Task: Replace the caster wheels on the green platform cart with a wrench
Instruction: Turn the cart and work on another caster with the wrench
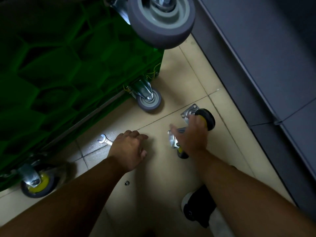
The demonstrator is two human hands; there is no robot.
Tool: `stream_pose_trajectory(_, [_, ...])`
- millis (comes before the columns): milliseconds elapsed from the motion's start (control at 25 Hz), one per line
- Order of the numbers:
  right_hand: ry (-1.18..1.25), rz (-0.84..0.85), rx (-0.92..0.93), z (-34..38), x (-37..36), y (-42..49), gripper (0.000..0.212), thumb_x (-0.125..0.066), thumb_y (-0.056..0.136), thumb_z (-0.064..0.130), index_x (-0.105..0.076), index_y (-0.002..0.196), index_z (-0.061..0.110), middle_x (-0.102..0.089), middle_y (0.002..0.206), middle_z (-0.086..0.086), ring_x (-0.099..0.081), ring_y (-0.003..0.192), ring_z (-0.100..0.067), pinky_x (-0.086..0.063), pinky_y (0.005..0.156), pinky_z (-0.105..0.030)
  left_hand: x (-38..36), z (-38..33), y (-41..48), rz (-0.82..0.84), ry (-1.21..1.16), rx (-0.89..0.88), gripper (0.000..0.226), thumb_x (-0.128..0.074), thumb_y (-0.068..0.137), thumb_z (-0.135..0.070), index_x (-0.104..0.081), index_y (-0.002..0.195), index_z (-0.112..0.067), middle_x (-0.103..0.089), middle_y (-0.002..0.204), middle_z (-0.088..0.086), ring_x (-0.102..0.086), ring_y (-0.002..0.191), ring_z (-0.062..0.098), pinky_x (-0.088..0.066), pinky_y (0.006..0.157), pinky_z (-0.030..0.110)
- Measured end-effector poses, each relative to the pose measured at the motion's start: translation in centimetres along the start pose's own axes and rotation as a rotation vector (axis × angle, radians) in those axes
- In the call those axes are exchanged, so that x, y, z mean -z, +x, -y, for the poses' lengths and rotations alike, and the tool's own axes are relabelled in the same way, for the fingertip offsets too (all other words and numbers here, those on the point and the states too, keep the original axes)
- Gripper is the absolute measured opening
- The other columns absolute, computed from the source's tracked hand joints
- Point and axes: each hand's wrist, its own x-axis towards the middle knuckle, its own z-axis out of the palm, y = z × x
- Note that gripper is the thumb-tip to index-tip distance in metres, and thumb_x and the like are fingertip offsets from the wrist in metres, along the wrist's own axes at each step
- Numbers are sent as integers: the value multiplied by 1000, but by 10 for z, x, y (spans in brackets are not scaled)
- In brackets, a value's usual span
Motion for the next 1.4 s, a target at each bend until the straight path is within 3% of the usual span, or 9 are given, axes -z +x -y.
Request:
stream_pose_trajectory(80, [50, 276, -222, 9, -5, -12, 77, -76, 79, 56, -47, 134, 10, -57, 126, -9, -57, 114, -26, -48, 97, -39, 0, 3, -5, -17, -7, -2, 64, -41, 78, -48, -59, 137, -29, -64, 127, 0, -55, 118, 26, -42, 97, 35])
stream_pose_trajectory(160, [162, 449, -442, 3, -7, -6, 51, -78, 86, 37, -52, 120, 10, -64, 97, -3, -63, 90, -15, -47, 84, -27, 1, 7, -12, -11, -15, 17, 62, -43, 79, -47, -60, 136, -29, -64, 126, 0, -55, 118, 26, -42, 98, 36])
stream_pose_trajectory(200, [153, 501, -480, -3, -8, -3, 48, -78, 86, 33, -55, 121, 9, -65, 96, -3, -64, 90, -15, -47, 81, -26, 1, 9, -15, -4, -12, 30, 60, -44, 81, -47, -60, 136, -30, -64, 126, -1, -55, 119, 25, -42, 99, 36])
stream_pose_trajectory(320, [1, 558, -493, -17, -8, -7, 77, -86, 76, 40, -54, 135, 3, -62, 131, -11, -63, 118, -27, -50, 88, -30, 2, 15, -26, 6, -4, 46, 49, -56, 89, -42, -58, 137, -32, -63, 127, -3, -53, 121, 23, -41, 100, 33])
stream_pose_trajectory(400, [-29, 583, -485, -24, -8, -16, 68, -84, 76, 37, -58, 131, 5, -63, 129, -12, -63, 117, -29, -49, 86, -29, 4, 17, -33, -9, -6, 39, 47, -60, 89, -39, -61, 135, -32, -65, 125, -3, -55, 118, 24, -42, 97, 33])
stream_pose_trajectory(720, [176, 379, -169, 16, 24, -61, 51, -81, 72, 40, -61, 112, 16, -69, 111, -7, -66, 105, -31, -55, 85, -37, 45, 27, -73, -80, 11, 104, 66, -32, 79, -55, -63, 132, -32, -65, 124, -3, -57, 119, 23, -46, 99, 36])
stream_pose_trajectory(880, [232, 304, -8, 68, 64, -87, 55, -84, 69, 43, -59, 114, 26, -71, 110, 3, -68, 102, -24, -53, 81, -31, 72, 34, -108, -177, -33, 171, 69, -33, 76, -58, -64, 131, -32, -65, 127, -4, -56, 120, 24, -46, 99, 36])
stream_pose_trajectory(1080, [304, 246, 236, 127, 123, -126, 61, -84, 66, 47, -56, 119, 33, -70, 113, 10, -66, 104, -18, -55, 88, -35, 118, 32, -158, -284, 11, 199, 68, -40, 77, -54, -60, 136, -29, -64, 126, 2, -57, 118, 27, -46, 93, 35])
stream_pose_trajectory(1400, [451, 234, 510, 196, 195, -211, 55, -87, 64, 42, -58, 110, 35, -68, 98, 16, -66, 91, -4, -55, 83, -29, 185, 53, -284, -583, -37, 237, 48, -56, 96, -50, -54, 141, -36, -61, 132, -7, -53, 125, 16, -47, 97, 33])
